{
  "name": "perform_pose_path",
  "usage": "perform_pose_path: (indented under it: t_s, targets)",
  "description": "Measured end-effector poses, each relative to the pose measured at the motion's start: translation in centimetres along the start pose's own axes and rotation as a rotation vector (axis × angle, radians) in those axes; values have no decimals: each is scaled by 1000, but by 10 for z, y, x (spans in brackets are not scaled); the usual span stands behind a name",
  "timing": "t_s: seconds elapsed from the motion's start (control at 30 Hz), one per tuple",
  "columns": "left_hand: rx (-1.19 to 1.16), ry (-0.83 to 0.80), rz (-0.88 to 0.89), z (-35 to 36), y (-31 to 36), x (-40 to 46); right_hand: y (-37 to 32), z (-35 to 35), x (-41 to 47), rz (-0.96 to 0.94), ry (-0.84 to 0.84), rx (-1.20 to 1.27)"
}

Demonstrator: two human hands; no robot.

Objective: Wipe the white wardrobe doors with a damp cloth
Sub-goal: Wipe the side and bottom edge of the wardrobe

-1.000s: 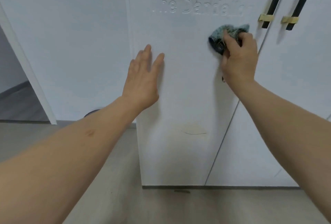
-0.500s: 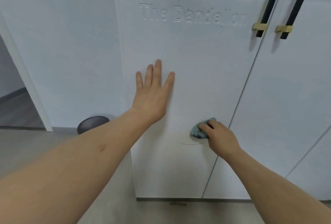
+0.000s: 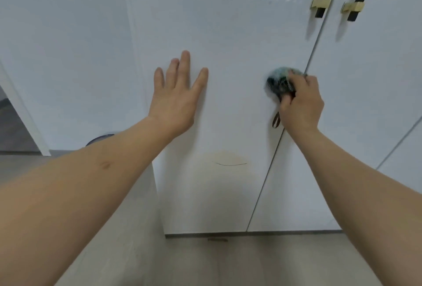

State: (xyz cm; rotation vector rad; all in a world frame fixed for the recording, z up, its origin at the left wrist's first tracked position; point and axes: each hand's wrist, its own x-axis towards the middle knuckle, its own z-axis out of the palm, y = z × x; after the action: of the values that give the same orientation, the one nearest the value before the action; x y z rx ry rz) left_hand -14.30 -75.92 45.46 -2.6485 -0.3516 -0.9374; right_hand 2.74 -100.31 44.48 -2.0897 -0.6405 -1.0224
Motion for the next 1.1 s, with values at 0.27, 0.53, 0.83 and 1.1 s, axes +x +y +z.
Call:
perform_pose_path:
  t_s: [0.27, 0.53, 0.83, 1.1]
  targets:
    - [33, 151, -8, 51, -30, -45, 23, 73, -167, 640, -189, 136]
    - [36, 97, 13, 64, -43, -53, -16, 123, -192, 928, 62, 284]
    - [48, 42, 24, 59, -44, -55, -112, 148, -198, 494, -36, 431]
    - [-142, 129, -111, 53, -21, -56, -112, 147, -198, 100, -112, 293]
